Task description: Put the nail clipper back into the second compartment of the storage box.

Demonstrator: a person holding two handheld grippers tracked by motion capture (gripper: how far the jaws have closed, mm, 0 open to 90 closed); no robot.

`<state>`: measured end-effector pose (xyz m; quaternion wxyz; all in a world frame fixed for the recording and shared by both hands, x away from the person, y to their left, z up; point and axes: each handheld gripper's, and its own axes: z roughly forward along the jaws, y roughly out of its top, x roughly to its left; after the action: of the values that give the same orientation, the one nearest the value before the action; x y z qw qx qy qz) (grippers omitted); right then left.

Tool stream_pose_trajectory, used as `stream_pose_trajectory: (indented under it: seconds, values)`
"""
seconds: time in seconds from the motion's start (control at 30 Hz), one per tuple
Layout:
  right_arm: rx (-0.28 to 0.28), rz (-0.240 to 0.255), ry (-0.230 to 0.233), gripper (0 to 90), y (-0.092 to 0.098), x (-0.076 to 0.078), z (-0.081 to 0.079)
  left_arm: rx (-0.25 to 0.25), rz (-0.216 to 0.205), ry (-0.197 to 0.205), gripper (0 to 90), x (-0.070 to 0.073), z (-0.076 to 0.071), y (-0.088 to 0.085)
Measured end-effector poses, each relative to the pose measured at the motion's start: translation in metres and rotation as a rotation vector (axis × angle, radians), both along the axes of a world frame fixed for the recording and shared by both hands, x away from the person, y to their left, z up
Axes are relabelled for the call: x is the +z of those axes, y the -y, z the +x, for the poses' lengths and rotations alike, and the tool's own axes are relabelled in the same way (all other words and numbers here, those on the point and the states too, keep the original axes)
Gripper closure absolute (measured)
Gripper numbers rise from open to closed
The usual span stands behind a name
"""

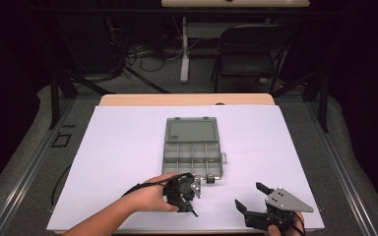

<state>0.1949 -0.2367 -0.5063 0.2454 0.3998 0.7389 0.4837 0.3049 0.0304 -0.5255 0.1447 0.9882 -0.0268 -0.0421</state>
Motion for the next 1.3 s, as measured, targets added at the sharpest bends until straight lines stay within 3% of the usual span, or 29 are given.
stream_pose_trajectory:
  seconds: [0.1, 0.77, 1.3]
  values:
    - [0.002, -0.005, -0.006, 14.2, 0.0004, 0.0001, 0.0, 0.008, -0.006, -0.006, 61.1, -0.0004, 0.0, -0.0001]
    - [0.006, 0.011, -0.015, 14.3, 0.0011, -0.001, 0.0012, -0.059, 0.006, 0.04, 57.0, -0.0025, -0.0052, 0.0006]
    - [0.007, 0.017, -0.02, 14.5, 0.0015, -0.0008, 0.0012, -0.027, 0.053, 0.045, 59.7, -0.0014, -0.0084, 0.0063]
